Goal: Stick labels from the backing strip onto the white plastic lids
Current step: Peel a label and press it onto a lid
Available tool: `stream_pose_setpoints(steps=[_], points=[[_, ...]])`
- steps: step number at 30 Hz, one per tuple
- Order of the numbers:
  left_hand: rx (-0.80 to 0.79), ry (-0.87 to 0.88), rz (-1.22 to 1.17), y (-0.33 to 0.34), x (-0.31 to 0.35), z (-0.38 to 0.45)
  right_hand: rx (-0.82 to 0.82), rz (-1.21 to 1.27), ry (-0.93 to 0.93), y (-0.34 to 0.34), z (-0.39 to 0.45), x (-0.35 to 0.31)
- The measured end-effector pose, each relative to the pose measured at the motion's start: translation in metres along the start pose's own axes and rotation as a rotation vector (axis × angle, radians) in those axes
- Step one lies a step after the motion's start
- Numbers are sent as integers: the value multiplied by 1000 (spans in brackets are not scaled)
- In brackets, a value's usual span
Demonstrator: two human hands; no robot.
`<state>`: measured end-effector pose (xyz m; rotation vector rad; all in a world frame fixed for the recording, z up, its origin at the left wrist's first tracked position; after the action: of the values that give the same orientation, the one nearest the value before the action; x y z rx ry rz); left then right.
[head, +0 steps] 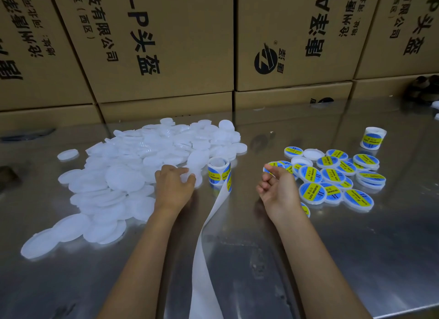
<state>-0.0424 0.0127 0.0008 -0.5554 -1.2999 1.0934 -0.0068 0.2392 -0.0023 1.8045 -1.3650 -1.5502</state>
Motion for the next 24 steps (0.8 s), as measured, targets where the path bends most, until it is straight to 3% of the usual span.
stream_pose_setpoints(steps=[9,16,21,24], points=[[3,86,61,2,-1,2,-23,-104,-9,2,1,3],[115,39,-80,-14,5,1,-73,-456,-131,7,0,12],[148,-95,-400,-27,8,-2,-152,-718,-267,7,2,23],[69,-146,-609,-32,13,-3,-272,-806,-344,10,2,28]])
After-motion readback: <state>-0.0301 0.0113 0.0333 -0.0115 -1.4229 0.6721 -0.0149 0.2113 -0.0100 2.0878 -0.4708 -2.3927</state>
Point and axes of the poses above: each hand's wrist, its own z-axis towards the middle knuckle, its own y-axis out of the palm, x = y × z, the point moved 3 cm from there along z, towards the middle knuckle, and after that the axes turned 14 degrees about z, right-handed, at the moved point
